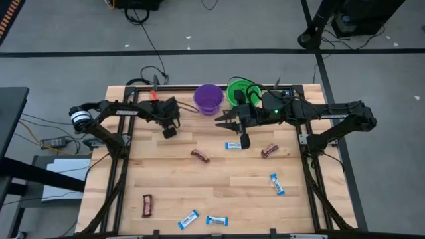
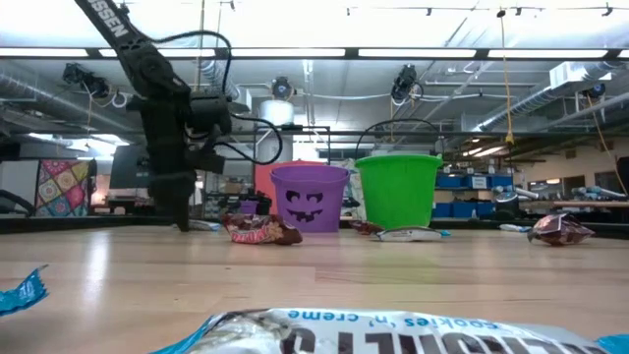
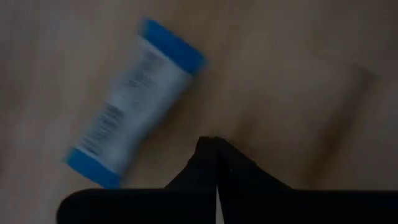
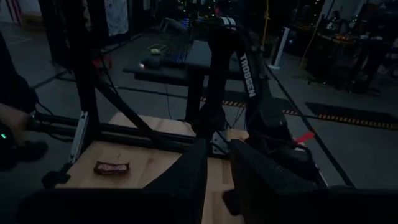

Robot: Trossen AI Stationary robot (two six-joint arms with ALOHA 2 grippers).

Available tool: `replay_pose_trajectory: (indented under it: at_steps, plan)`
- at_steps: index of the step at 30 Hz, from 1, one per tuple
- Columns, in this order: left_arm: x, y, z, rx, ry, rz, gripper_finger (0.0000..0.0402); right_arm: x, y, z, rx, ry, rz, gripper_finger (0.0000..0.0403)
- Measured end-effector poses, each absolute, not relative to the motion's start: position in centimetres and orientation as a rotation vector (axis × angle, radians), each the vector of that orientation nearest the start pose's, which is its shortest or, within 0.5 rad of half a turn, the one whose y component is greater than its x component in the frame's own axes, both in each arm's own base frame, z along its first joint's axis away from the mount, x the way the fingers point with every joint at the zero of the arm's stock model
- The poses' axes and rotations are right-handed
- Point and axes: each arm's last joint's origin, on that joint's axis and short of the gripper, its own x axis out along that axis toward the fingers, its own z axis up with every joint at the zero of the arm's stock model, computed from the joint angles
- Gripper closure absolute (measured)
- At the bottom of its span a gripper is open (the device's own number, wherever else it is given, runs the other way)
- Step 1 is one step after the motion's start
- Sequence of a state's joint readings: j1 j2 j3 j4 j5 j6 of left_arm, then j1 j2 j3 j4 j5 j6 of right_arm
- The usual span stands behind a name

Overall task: Sort candy by brand, put in halloween buckets
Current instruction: Put the white chocolate bar into the purple bucket

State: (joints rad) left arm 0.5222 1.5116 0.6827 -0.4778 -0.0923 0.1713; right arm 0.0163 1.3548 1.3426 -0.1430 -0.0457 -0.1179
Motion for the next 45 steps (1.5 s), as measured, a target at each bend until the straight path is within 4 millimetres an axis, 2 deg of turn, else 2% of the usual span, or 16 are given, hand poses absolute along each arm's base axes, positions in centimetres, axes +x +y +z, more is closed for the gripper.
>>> replay_pose_trajectory:
  at_steps: [3, 7, 12, 14, 21, 26, 31, 35, 40, 45]
  plan:
    - [20.8, 10.9, 14.8, -0.144, 1.367, 0.363, 0.0401, 30.4, 0.7, 40.1, -0.141, 0.171, 0.077, 0.0318]
    - [22.2, 10.9, 17.9, -0.015, 1.23, 0.47, 0.0394, 30.3, 0.7, 39.7, -0.156, 0.213, 0.082, 0.0318]
    - [23.2, 11.1, 20.2, 0.089, 1.16, 0.505, 0.0347, 30.2, 0.7, 39.0, -0.155, 0.29, 0.087, 0.0318]
    - [23.5, 11.2, 20.5, 0.128, 1.152, 0.506, 0.0321, 30.1, 0.7, 38.8, -0.155, 0.316, 0.089, 0.0318]
    - [23.1, 11.8, 20.3, 0.224, 1.212, 0.486, 0.0222, 29.9, 0.4, 38.3, -0.16, 0.367, 0.047, 0.0318]
    - [22.5, 12.9, 20.1, 0.254, 1.246, 0.427, 0.0177, 29.9, 0.0, 38.3, -0.159, 0.372, 0.031, 0.0318]
    - [22.1, 14.3, 18.8, 0.255, 1.312, 0.363, 0.0171, 29.9, 0.0, 38.3, -0.158, 0.372, 0.03, 0.0318]
    - [22.2, 15.2, 16.9, 0.265, 1.405, 0.328, 0.0172, 29.9, 0.1, 38.3, -0.155, 0.372, 0.033, 0.0318]
    - [22.6, 16.1, 14.8, 0.338, 1.513, 0.365, 0.0172, 29.9, 0.4, 38.3, -0.152, 0.372, 0.042, 0.0318]
    - [23.3, 16.8, 14.2, 0.407, 1.496, 0.401, 0.0172, 29.9, 0.6, 38.3, -0.151, 0.371, 0.048, 0.0318]
